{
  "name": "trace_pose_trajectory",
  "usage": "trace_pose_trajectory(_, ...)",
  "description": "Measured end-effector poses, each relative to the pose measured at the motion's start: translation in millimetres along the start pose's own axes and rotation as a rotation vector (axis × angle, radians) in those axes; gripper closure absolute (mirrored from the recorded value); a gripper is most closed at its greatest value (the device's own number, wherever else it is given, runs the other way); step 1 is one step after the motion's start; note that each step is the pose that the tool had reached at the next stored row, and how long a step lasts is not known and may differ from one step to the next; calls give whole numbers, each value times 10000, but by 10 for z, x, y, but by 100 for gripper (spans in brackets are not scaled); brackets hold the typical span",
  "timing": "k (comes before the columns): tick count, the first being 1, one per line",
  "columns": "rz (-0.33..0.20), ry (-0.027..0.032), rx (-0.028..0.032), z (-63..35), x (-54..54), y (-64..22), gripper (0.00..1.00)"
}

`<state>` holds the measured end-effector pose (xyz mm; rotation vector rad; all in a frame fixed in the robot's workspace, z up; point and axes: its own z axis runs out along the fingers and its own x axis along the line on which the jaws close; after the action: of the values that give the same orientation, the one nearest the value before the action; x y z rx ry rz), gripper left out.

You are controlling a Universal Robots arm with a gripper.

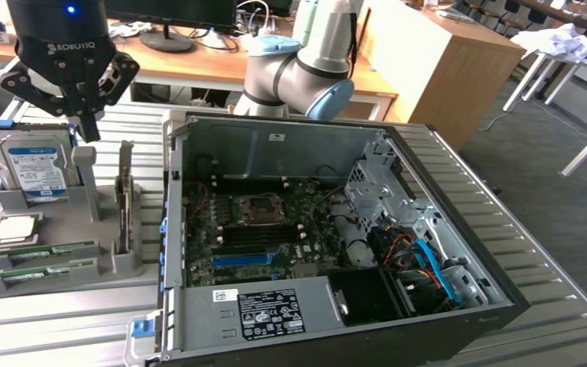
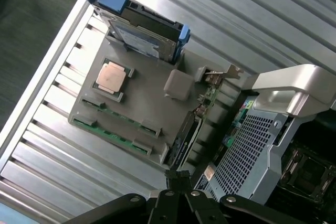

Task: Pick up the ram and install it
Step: 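Pick up the ram and move it above insertion slot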

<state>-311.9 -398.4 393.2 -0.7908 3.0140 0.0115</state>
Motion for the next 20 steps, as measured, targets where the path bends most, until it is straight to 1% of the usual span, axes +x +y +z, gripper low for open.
trace_pose_trajectory(20, -736, 0, -20, 0, 0, 0, 90)
